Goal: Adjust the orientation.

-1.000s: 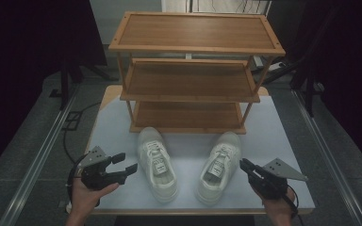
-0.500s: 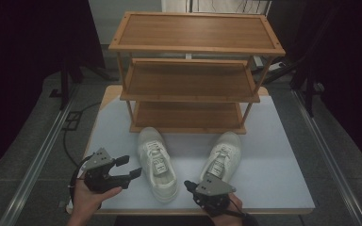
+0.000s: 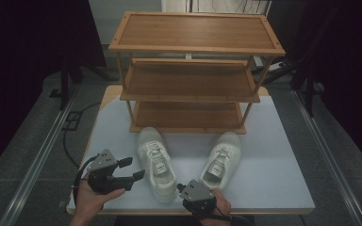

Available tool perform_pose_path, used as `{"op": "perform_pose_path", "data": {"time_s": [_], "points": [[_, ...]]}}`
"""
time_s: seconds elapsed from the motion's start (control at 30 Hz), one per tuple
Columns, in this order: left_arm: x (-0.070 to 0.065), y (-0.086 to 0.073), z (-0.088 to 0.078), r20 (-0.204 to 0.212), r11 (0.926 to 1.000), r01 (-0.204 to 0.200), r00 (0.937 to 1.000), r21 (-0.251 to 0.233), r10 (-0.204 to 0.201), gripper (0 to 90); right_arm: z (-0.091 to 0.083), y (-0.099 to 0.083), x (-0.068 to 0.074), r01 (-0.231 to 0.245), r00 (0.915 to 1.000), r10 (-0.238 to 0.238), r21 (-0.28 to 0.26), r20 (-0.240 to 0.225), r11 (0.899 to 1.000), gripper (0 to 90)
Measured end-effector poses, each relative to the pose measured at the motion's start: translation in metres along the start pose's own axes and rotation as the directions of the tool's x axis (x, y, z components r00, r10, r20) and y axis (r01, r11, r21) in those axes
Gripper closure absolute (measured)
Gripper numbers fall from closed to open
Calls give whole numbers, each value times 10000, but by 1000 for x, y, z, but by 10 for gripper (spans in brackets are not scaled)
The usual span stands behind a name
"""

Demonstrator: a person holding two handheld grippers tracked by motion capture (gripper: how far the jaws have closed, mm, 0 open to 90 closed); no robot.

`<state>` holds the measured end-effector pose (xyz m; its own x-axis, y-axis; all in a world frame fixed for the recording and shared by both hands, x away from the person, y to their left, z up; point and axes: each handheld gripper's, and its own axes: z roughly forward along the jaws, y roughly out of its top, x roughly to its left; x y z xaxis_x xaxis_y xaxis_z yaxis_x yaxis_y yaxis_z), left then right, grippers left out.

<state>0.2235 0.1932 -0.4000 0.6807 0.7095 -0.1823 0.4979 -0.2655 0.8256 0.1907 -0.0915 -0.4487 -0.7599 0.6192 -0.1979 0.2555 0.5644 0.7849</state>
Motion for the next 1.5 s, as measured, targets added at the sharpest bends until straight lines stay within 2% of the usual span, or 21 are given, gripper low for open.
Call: {"op": "perform_pose_path", "data": {"time_s": [0.07,0.2,0.23,0.5,0.77,0.87,0.9,1.03,1.27,1.3,1.33,1.43,1.47,1.5], "points": [[0,0,0,-41,10000,25,10000,21,-25,334,3,0,3,69,10000,-68,57,-52,10000,896],[1,0,-1,-131,9998,171,9998,51,-170,335,3,1,6,258,9995,-259,66,166,9996,896],[2,0,0,-152,9998,188,9997,58,-187,335,3,1,9,452,9984,-455,78,325,9989,896],[6,-1,0,-328,9986,511,9982,118,-507,335,10,8,22,461,9982,-467,-176,-375,9988,897],[11,-3,-1,-498,9970,760,9959,137,-752,336,22,18,38,865,9933,-901,-523,-720,9949,895],[12,-4,-1,-560,9965,821,9951,171,-810,336,24,18,38,698,9934,-748,-584,-871,9958,895],[12,-4,0,-607,9960,876,9944,183,-863,336,26,19,38,509,9927,-577,-660,-1060,9965,896],[11,-4,1,-699,9960,868,9939,205,-852,336,32,23,41,410,9900,-509,-766,-1319,9962,893],[16,-6,-2,-918,9947,1014,9908,159,-995,336,44,31,50,495,9815,-681,-1064,-1790,9931,869],[16,-6,-2,-918,9947,1014,9908,159,-995,337,44,31,51,567,9814,-762,-1131,-1762,9920,865],[17,-7,-2,-1086,9945,1038,9889,168,-1014,338,44,30,51,589,9816,-779,-1119,-1745,9920,862],[18,-8,-2,-1229,9937,1104,9866,201,-1071,340,42,30,50,476,9816,-669,-1104,-1790,9928,844],[17,-8,-2,-1321,9937,1109,9853,155,-1079,347,36,31,47,433,9834,-659,-1337,-1692,9901,831],[17,-8,-2,-1321,9937,1109,9853,155,-1079,351,36,31,47,433,9834,-659,-1337,-1692,9901,831]]}}
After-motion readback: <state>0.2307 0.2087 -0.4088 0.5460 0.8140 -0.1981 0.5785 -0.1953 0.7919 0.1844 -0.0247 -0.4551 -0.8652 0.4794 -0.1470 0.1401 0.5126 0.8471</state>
